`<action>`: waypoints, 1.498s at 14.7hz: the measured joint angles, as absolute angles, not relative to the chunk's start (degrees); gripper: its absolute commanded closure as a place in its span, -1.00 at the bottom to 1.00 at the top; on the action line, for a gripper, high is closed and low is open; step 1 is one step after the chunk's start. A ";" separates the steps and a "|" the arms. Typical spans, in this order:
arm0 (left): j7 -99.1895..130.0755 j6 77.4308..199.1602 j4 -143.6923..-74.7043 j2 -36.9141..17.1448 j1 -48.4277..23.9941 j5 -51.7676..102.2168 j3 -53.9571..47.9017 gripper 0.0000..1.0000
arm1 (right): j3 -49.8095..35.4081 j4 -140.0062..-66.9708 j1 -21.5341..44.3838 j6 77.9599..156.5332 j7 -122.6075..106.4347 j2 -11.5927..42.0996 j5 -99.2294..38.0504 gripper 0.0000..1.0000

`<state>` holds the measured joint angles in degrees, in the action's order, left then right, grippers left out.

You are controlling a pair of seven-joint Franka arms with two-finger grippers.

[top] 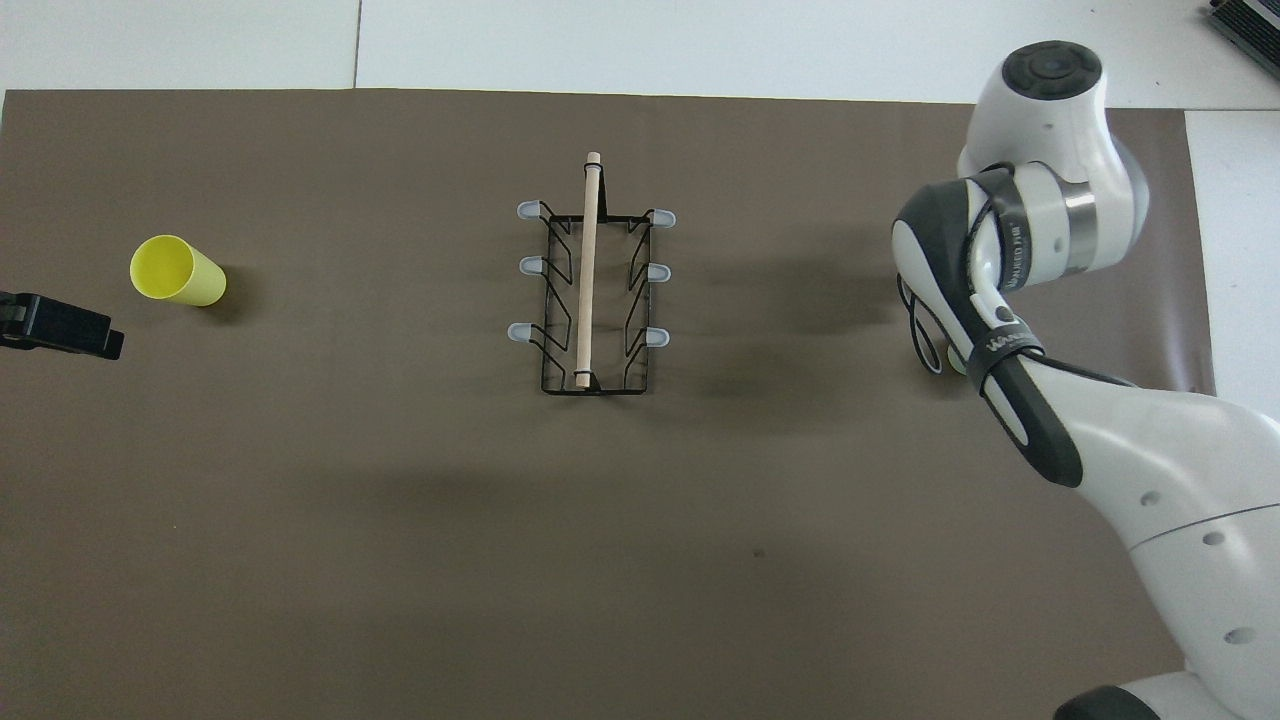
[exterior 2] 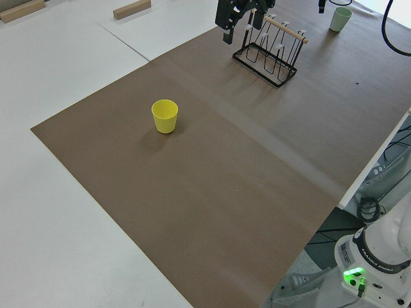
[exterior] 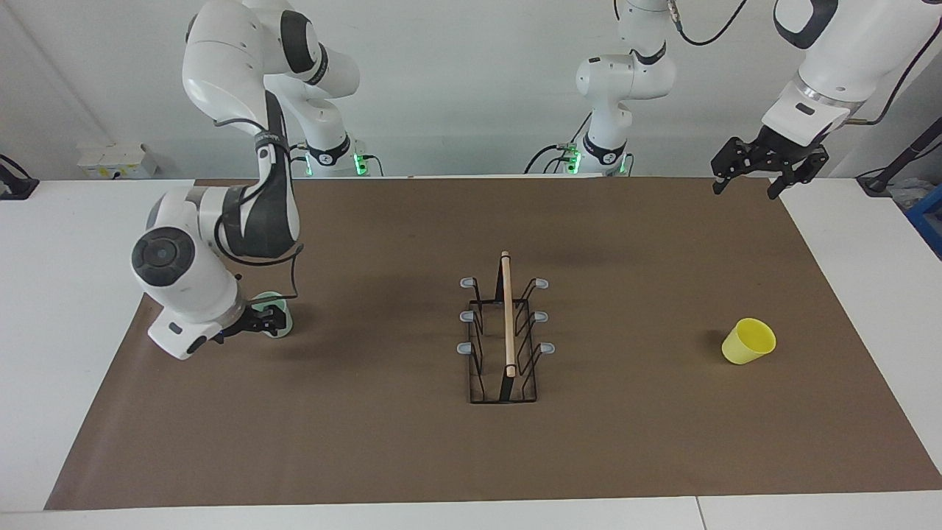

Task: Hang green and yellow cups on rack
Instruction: 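Move the right gripper down over the pale green cup, then close the right gripper on the rim of the green cup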

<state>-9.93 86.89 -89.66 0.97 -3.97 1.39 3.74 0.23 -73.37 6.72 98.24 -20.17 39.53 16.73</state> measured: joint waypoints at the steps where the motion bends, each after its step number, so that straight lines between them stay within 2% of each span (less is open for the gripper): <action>1: -9.93 86.89 -89.66 0.97 -3.97 1.39 3.74 -1.00 | 0.01 -73.68 8.01 97.88 -22.87 39.93 20.37 -0.98; 5: -9.93 86.89 -89.66 0.97 -3.97 1.39 3.74 -1.00 | -0.12 -77.27 10.72 96.14 -31.03 39.67 25.81 -0.98; 10: -9.93 86.89 -89.66 0.97 -3.97 1.39 3.74 -1.00 | -0.58 -84.48 12.60 93.70 -42.09 36.65 32.83 -0.98; 14: -9.93 86.89 -89.67 0.97 -3.97 1.39 3.74 -1.00 | -1.28 -90.22 13.39 94.82 -42.71 34.66 39.02 -0.98; 22: -9.93 86.89 -89.67 0.97 -3.97 1.39 3.74 -1.00 | -1.49 -96.66 15.23 96.11 -42.80 35.03 48.19 -0.99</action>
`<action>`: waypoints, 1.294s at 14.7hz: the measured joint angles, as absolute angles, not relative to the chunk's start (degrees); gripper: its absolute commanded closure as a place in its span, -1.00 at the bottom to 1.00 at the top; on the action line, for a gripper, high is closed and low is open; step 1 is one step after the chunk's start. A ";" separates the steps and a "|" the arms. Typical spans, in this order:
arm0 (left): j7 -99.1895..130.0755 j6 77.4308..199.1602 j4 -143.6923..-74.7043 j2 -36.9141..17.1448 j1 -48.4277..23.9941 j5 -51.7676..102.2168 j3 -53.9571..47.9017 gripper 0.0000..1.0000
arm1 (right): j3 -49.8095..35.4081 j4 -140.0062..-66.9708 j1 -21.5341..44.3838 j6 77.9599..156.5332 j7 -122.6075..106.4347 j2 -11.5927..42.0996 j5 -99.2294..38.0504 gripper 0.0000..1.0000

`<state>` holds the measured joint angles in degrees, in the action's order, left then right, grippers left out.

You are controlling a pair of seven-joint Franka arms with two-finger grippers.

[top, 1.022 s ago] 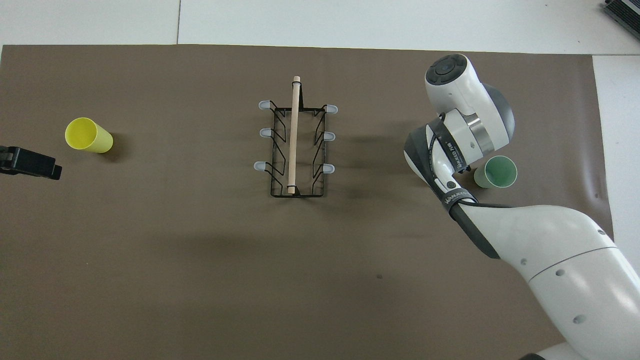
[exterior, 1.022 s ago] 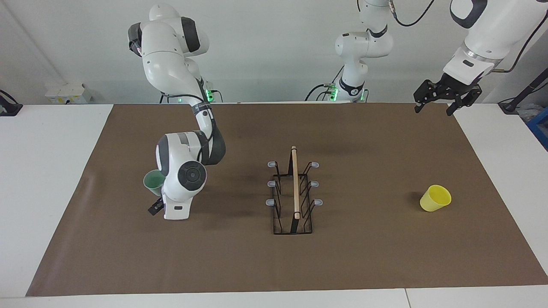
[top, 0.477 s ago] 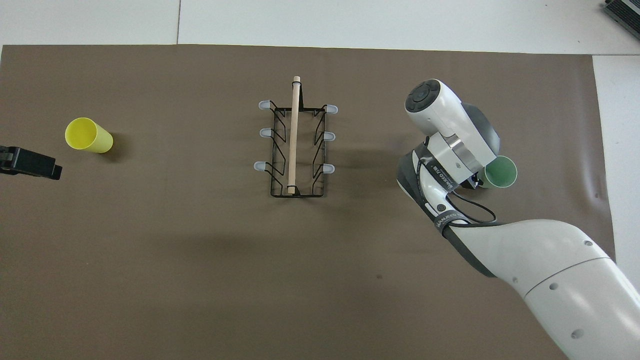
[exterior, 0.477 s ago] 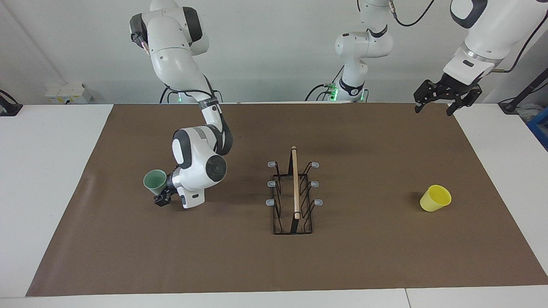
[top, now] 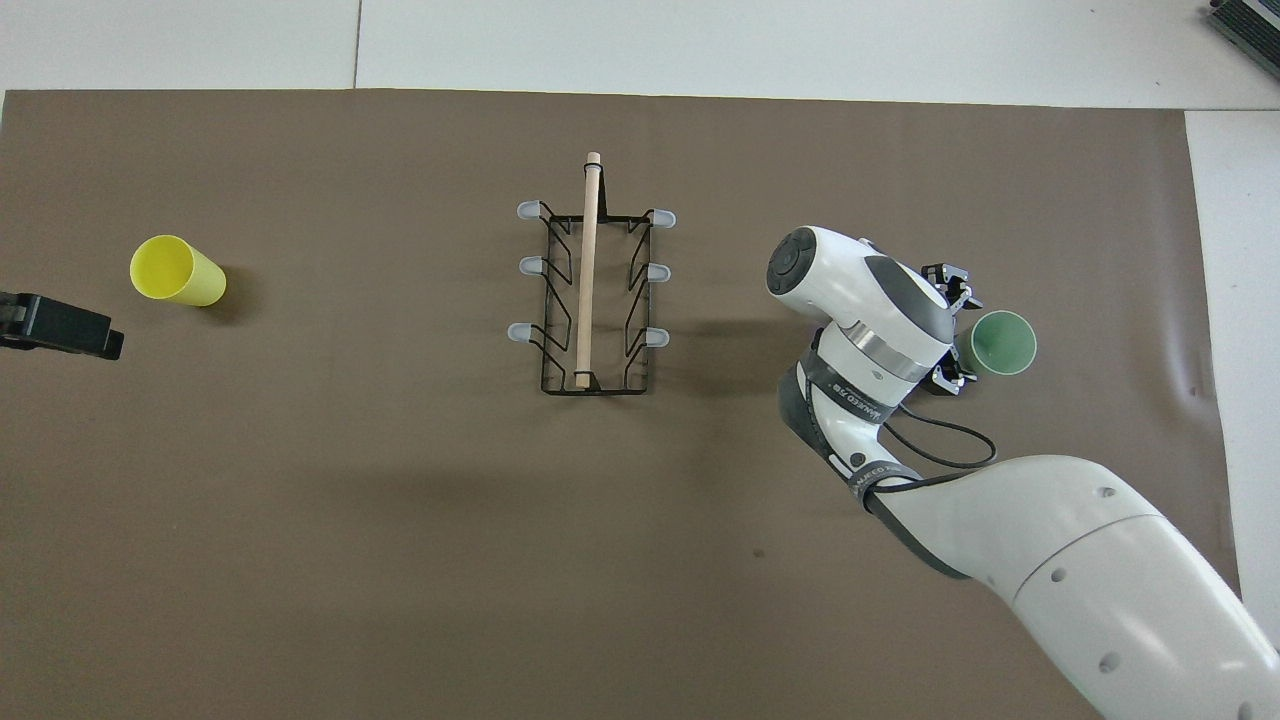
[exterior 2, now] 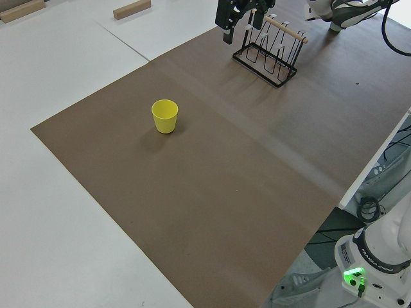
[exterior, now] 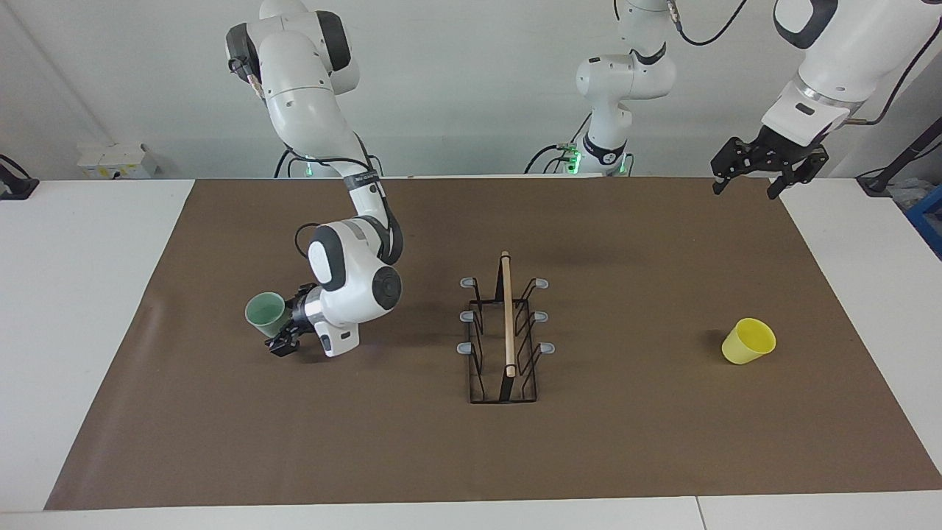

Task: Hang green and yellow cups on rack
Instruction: 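Close the right gripper on the rim of the green cup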

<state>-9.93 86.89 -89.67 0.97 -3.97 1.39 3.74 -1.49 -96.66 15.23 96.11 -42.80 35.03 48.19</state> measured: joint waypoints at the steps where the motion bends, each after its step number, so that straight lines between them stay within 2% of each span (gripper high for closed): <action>1: -9.93 86.89 -89.67 0.97 -3.97 1.39 3.74 -1.00 | -1.49 -97.35 15.31 96.17 -42.80 35.02 48.63 -0.99; 10: -9.93 86.89 -89.67 0.97 -3.97 1.39 3.74 -1.00 | -1.34 -100.86 16.05 94.72 -42.80 34.55 55.48 -0.98; 11: -9.93 86.89 -89.67 0.97 -3.97 1.39 3.74 -1.00 | -1.31 -101.60 16.04 94.72 -42.80 34.36 56.49 -0.75; 12: -9.93 86.89 -89.67 0.97 -3.97 1.39 3.74 -1.00 | -1.29 -102.21 16.03 94.72 -42.80 34.21 57.24 -0.26; 13: -9.93 86.89 -89.67 0.97 -3.97 1.39 3.74 -1.00 | -1.28 -102.57 16.00 94.72 -42.80 34.15 57.67 0.99; 19: -9.93 86.89 -89.67 0.97 -3.97 1.39 3.74 -1.00 | -1.30 -102.41 16.27 94.62 -43.42 33.40 57.86 1.00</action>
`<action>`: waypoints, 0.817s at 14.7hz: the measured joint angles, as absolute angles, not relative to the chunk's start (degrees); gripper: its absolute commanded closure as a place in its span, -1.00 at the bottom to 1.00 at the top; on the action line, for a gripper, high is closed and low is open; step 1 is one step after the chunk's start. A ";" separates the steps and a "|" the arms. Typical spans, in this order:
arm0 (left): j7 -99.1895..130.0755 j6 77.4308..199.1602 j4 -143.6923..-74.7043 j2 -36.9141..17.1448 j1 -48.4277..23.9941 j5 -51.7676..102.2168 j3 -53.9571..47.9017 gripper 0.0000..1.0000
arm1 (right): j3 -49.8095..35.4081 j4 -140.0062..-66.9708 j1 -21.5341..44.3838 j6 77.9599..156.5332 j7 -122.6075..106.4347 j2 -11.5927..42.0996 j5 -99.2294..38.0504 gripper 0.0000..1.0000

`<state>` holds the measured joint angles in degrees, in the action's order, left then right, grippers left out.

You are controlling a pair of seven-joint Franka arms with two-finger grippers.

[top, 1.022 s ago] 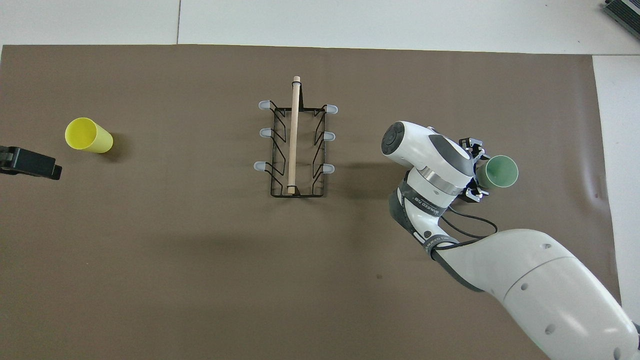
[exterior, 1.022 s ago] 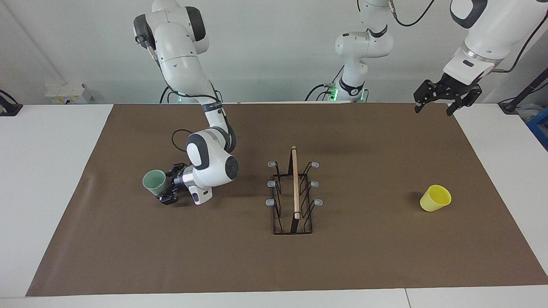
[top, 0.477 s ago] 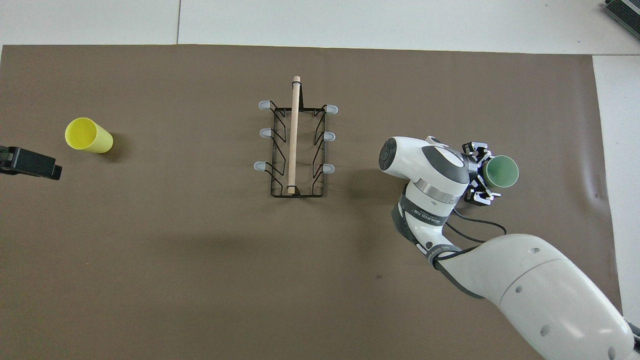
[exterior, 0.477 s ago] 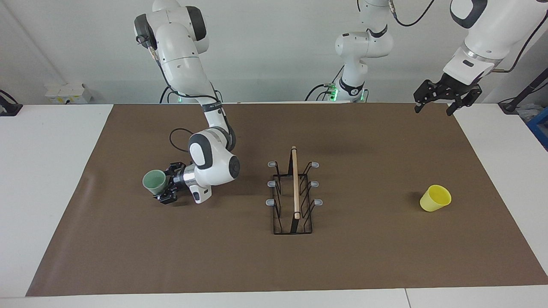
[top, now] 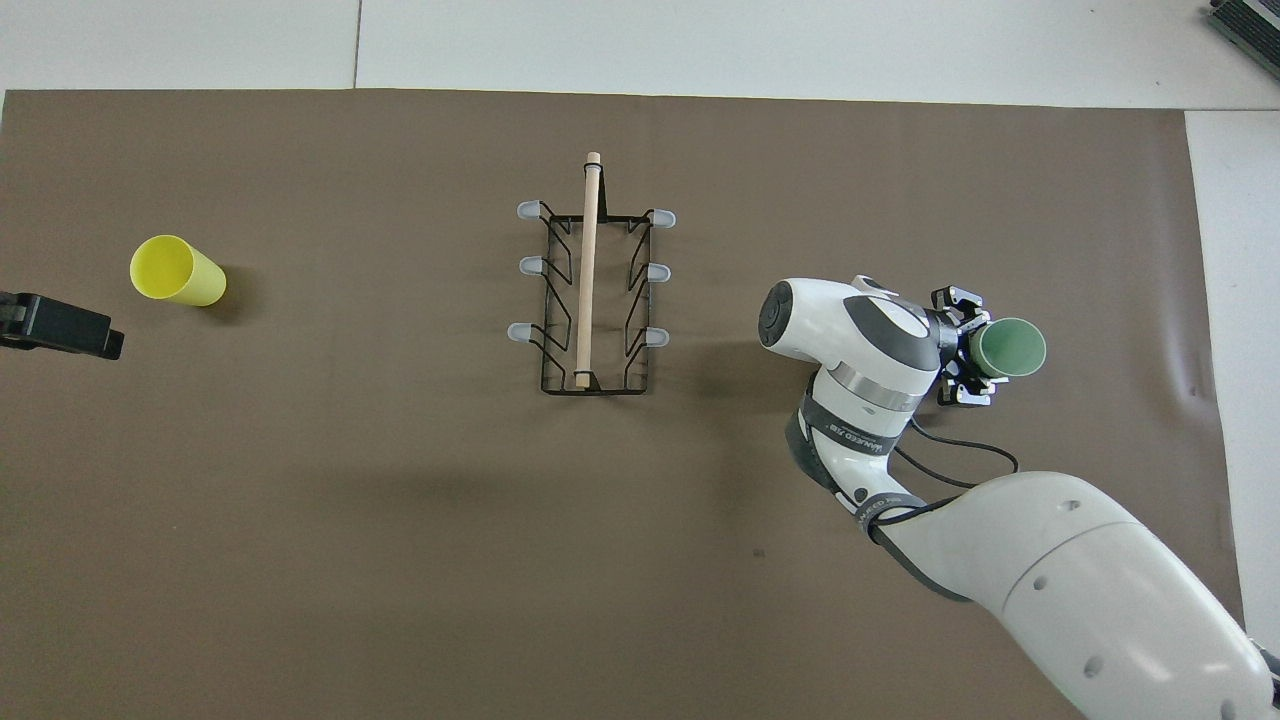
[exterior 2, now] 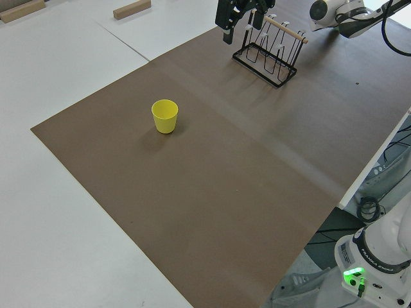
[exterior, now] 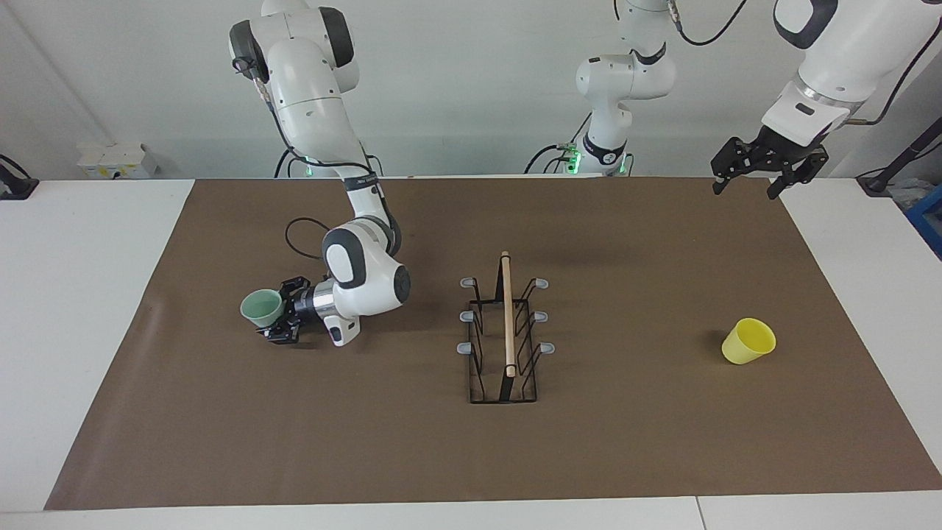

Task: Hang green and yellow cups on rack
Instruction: 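Close the right gripper on the rim of the green cup, then lift the green cup with the right gripper and turn it sideways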

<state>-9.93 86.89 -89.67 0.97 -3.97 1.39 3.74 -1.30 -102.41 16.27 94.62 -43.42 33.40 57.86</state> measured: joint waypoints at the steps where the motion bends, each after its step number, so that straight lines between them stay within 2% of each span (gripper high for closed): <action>1: -9.93 86.89 -89.67 0.97 -3.97 1.39 3.74 -1.00 | -1.36 -101.70 16.48 94.15 -43.42 33.11 57.85 1.00; 8: -9.93 86.89 -89.67 0.97 -3.97 1.39 3.74 -1.00 | -3.34 -89.23 18.77 84.54 -44.27 31.71 47.26 1.00; 12: -9.93 86.83 -89.67 0.97 -3.97 1.39 3.74 -1.00 | -3.79 -83.62 16.09 84.13 -44.64 27.81 33.58 1.00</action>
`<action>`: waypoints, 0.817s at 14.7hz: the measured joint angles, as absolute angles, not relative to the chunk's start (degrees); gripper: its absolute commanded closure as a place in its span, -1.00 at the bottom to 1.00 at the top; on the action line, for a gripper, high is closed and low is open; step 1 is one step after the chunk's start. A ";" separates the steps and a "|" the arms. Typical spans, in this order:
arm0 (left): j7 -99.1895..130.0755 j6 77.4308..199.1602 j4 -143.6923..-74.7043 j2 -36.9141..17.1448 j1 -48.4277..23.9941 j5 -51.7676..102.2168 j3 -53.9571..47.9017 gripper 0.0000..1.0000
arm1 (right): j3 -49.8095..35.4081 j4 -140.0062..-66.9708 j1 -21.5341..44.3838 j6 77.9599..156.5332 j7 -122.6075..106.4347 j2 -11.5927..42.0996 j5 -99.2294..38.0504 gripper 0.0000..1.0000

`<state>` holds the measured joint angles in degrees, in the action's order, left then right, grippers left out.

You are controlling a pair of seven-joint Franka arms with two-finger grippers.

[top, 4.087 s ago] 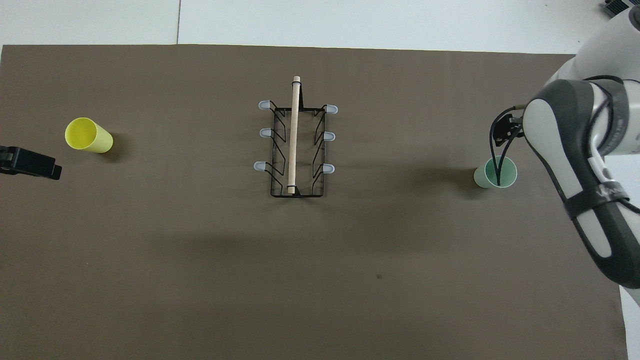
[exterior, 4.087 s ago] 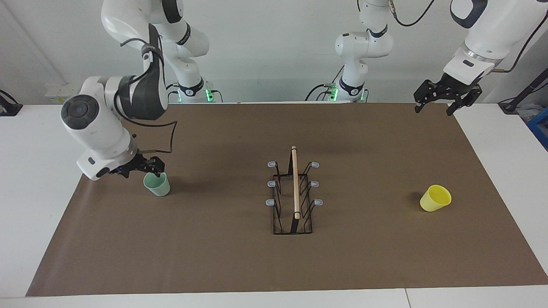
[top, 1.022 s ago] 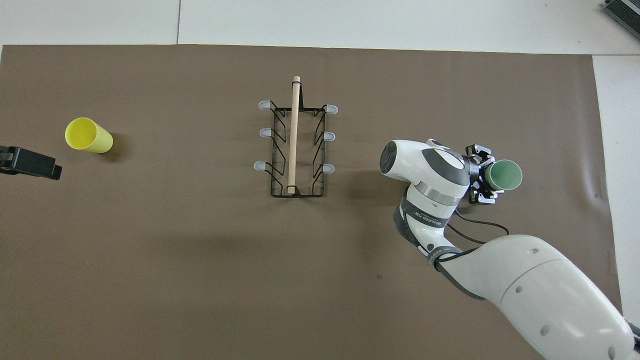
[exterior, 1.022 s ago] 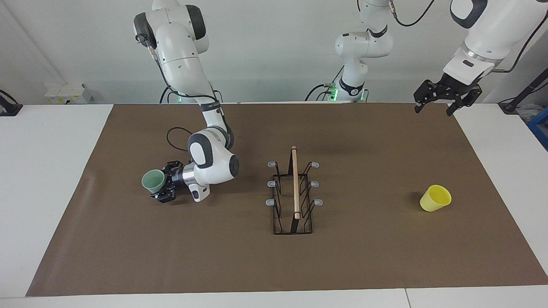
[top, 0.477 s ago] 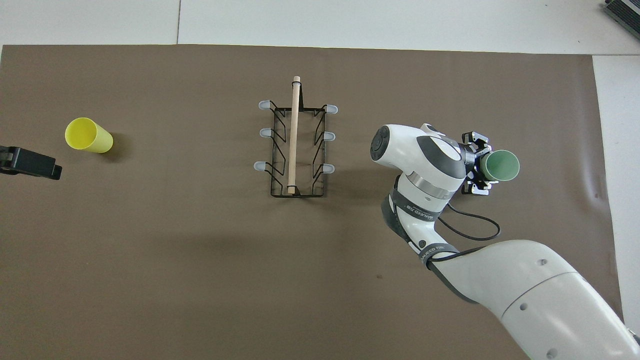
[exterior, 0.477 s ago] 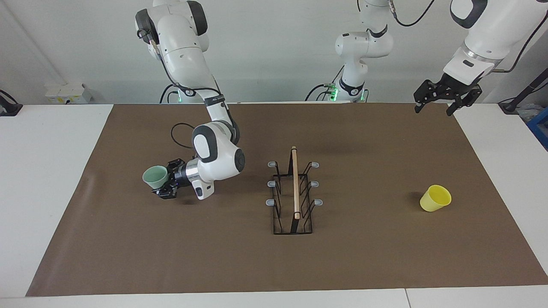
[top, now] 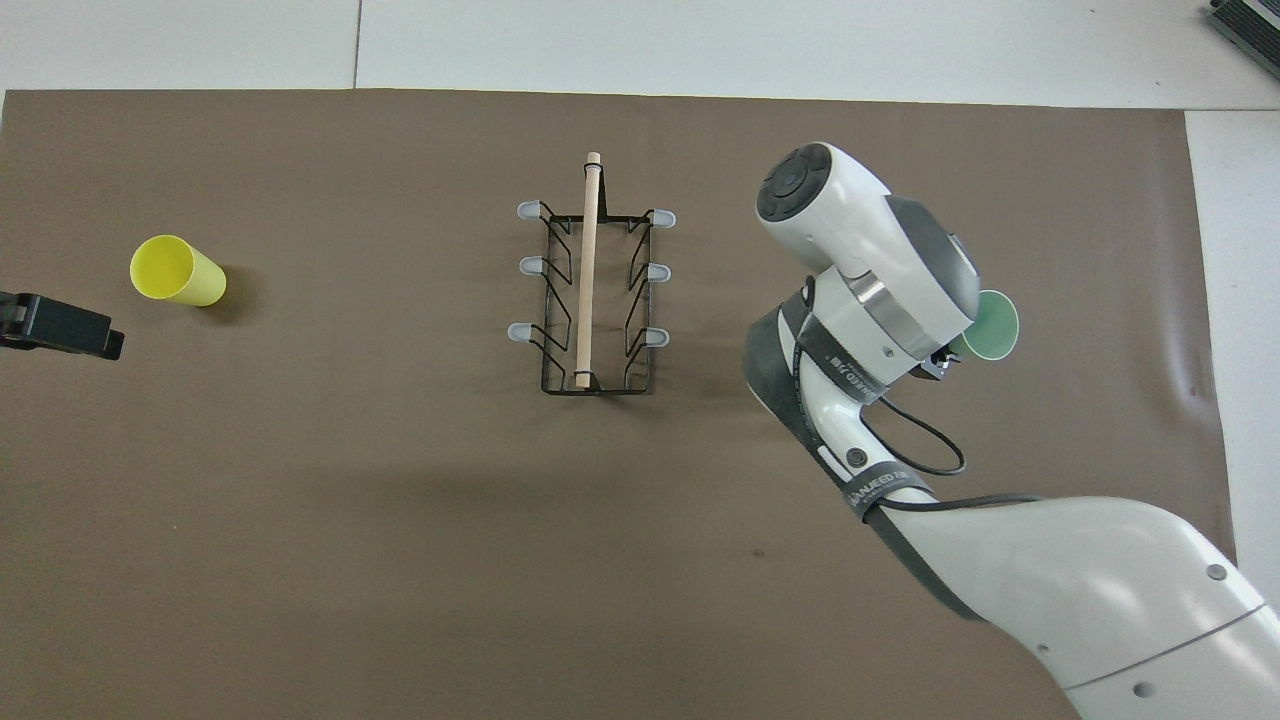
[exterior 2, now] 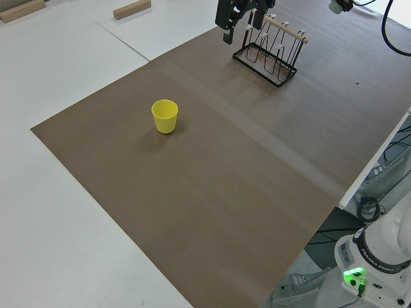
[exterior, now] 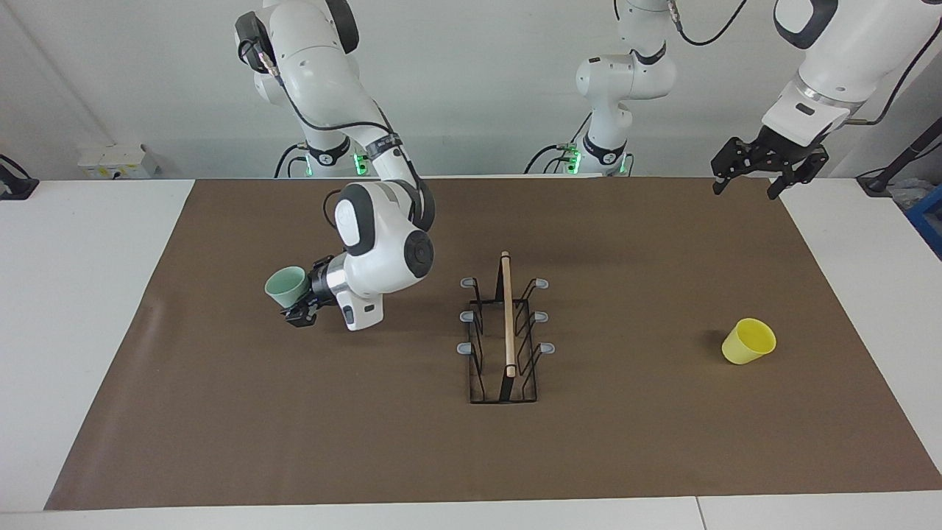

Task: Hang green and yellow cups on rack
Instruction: 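Lift the green cup with the right gripper and turn it sideways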

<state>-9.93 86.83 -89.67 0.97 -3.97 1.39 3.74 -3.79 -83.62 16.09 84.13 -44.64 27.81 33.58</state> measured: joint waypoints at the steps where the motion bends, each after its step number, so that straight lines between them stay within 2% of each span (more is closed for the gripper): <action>1: -9.93 86.79 -89.67 0.97 -3.97 1.39 3.75 -1.00 | -3.81 -83.21 14.69 84.95 -44.97 26.06 30.75 1.00; 4: -9.91 86.88 -89.67 0.97 -3.92 1.36 4.08 -1.00 | -3.88 -82.64 10.25 86.15 -45.50 21.36 20.04 1.00; 12: -9.93 88.43 -89.72 0.97 -3.22 1.36 4.49 -1.00 | -3.79 -79.23 0.17 89.94 -41.25 15.28 -12.58 1.00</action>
